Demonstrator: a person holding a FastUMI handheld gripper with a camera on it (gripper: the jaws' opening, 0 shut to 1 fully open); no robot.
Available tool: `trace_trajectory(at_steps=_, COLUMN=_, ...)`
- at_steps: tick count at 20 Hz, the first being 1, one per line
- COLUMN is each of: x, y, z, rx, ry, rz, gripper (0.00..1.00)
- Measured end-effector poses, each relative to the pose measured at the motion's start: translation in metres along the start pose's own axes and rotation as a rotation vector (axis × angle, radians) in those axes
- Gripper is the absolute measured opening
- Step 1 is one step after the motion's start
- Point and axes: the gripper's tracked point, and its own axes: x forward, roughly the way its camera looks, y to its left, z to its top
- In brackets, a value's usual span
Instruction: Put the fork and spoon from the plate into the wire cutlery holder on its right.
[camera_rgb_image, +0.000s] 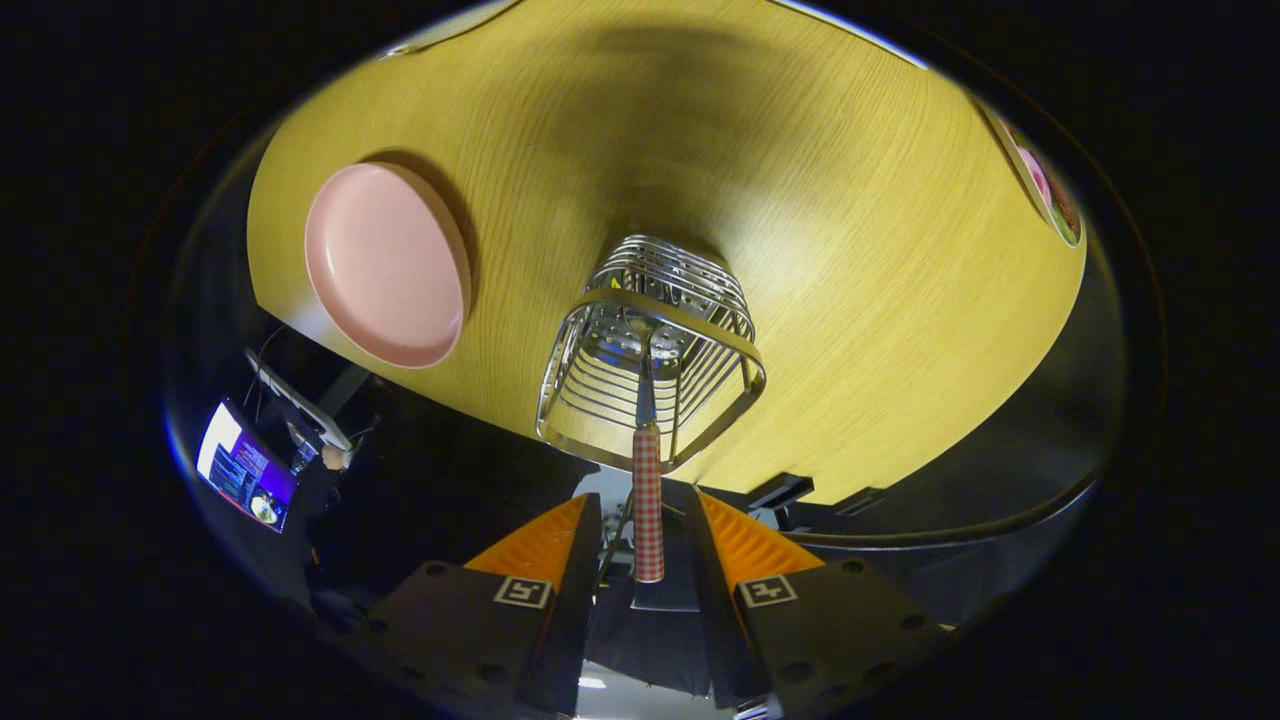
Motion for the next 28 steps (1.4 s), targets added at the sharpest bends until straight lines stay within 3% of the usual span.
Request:
trace_trajectory(at_steps=3, x=-0.009, y=0.010, z=0.000, rx=0.000, ry=-0.149, rz=0.034, gripper=0.89)
trace_trajectory(at_steps=6, x=-0.019, y=0.017, z=-0.005, rx=0.033, ry=-0.330, rz=0.067, gripper=0.99)
trace_trajectory(at_steps=18, x=-0.098, y=0.040, z=-0.026, rx=0.204, ry=-1.120, rz=0.015, gripper=1.00)
trace_trajectory(at_steps=28, x=-0.196, y=0.060, z=-0.067, rx=0.223, ry=-1.636, rz=-0.211, gripper=1.00)
